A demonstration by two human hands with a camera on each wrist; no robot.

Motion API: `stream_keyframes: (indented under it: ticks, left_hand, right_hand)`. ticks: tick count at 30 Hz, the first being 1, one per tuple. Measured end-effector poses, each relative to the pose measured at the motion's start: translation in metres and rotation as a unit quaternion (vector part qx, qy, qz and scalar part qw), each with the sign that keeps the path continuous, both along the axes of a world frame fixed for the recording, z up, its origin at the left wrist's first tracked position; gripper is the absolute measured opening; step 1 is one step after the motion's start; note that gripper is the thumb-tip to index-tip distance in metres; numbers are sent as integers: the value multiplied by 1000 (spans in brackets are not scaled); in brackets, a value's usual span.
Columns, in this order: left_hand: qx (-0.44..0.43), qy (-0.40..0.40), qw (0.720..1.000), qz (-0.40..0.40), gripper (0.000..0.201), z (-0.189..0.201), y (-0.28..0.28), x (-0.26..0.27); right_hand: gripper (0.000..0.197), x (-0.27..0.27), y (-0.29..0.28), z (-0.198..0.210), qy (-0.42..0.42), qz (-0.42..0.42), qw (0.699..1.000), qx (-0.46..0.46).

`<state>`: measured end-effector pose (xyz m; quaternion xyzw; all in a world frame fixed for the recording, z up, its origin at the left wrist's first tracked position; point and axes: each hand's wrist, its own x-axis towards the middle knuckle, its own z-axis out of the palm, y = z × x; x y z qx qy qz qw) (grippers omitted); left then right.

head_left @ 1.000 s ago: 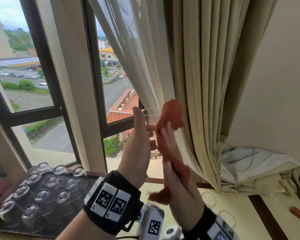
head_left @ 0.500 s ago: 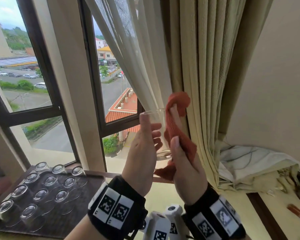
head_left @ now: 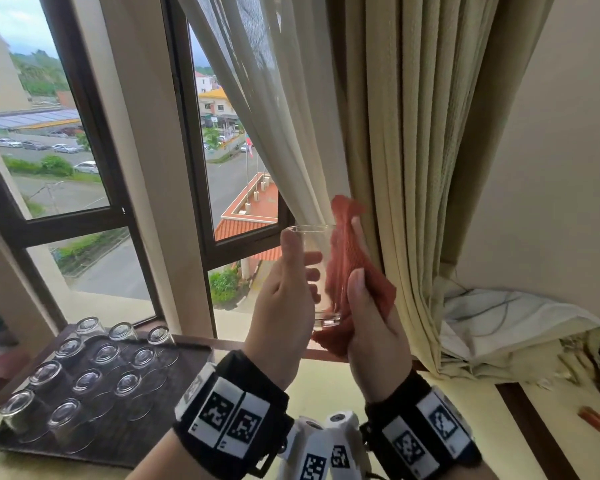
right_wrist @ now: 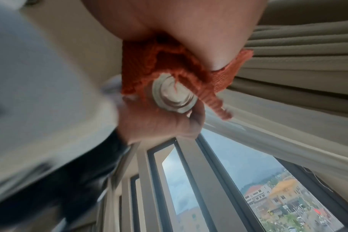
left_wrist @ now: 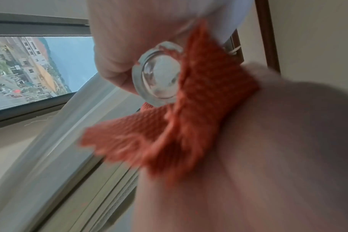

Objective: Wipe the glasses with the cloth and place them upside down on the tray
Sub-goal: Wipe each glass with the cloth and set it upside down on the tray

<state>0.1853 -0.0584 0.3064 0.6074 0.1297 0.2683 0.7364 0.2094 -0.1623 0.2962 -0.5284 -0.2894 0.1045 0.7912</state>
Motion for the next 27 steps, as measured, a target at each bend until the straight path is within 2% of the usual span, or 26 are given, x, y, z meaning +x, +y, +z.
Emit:
stream_keyframes:
  ticks: [2, 3, 5, 6, 7, 10, 12, 13, 15, 17, 20, 22, 23, 25, 27]
  left_hand:
    - [-5, 0, 1000, 17, 90, 3, 3, 1]
    - [-7, 3, 1000, 23, 88, 3, 6, 2]
    - [-4, 9, 1000, 17, 84, 5, 12, 1]
    - [-7, 15, 1000, 21, 83, 5, 15, 0]
    - [-8, 21, 999, 26, 83, 4, 18, 0]
    - [7, 29, 999, 16, 78, 1, 17, -2]
    - [-3, 33, 999, -3, 79, 0, 9, -4]
    - [-10, 32, 999, -9, 82, 0, 4, -4]
    - [-26, 26, 999, 1, 91, -2, -2, -2]
    - [-19, 13, 1000, 11, 97, 0, -2, 1]
    - [0, 11, 999, 44, 127, 6, 12, 4]
    - [4, 37, 996, 84, 150, 12, 21, 5]
    - [2, 41, 995, 94, 154, 14, 24, 6]
    - [-5, 44, 994, 101, 139, 13, 25, 4]
    - [-26, 29, 996, 79, 108, 11, 19, 1]
  right_hand:
    - [46, -7, -1, -5, -45, -14, 998, -30]
    - [55, -11, -1, -12, -98, -21, 993, -54]
    - [55, -18, -4, -38, -204, 2, 973, -108]
    - [56, -21, -6, -48, -218, 10, 967, -130]
    - [56, -22, -6, -53, -186, 18, 973, -134]
    - [53, -22, -5, -43, -14, 46, 995, -92]
    - [40, -13, -3, -25, 33, 38, 998, -40]
    - [42, -9, -2, -14, 37, 35, 999, -18]
    - [56, -2, 1, -3, 19, 53, 998, 4]
    - [56, -6, 0, -2, -53, 71, 996, 0]
    - [51, -13, -5, -32, -193, 21, 977, -84]
    - [54, -18, -7, -51, -180, 17, 980, -86]
    - [54, -20, -7, -56, -159, 24, 984, -79]
    - [53, -17, -6, -56, -85, 39, 993, -70]
    - [48, -10, -7, -46, -8, 34, 998, -57]
